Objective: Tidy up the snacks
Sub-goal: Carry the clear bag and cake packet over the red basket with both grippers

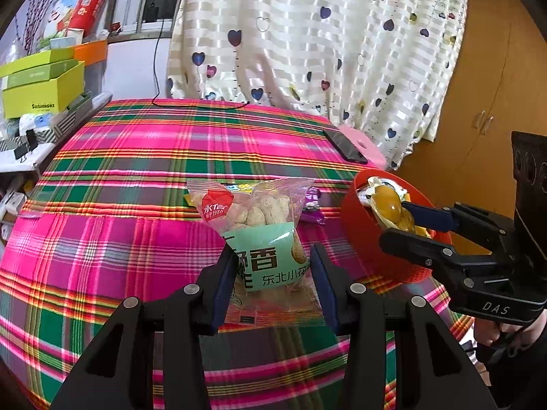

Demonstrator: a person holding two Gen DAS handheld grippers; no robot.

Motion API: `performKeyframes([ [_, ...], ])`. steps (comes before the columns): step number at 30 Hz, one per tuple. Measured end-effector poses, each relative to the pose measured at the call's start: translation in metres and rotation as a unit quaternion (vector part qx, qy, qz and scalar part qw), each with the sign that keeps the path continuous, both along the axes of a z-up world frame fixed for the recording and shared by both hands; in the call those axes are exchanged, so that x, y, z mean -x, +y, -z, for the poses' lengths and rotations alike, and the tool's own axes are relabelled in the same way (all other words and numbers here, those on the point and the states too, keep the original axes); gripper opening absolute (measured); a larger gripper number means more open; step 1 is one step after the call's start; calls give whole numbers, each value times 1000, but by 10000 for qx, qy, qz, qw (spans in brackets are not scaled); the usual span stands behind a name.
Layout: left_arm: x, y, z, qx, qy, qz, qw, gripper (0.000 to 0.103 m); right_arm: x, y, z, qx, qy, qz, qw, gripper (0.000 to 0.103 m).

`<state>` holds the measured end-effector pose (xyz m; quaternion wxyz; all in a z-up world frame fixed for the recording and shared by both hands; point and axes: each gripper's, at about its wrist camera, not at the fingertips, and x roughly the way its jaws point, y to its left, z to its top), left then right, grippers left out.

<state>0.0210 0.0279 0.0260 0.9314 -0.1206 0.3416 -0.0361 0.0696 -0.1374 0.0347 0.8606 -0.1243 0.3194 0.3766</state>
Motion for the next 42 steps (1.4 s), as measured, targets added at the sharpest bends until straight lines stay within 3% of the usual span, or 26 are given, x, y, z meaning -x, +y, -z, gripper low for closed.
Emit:
performKeyframes([
  [25,-20,-50,-13,-224,42,418,9989,45,-6,-60,-12,-431,-66,562,9975,46],
  [42,-36,-77,-19,-227,7,775,9967,45,-15,-87,-10,-472,-23,919,9946,46],
])
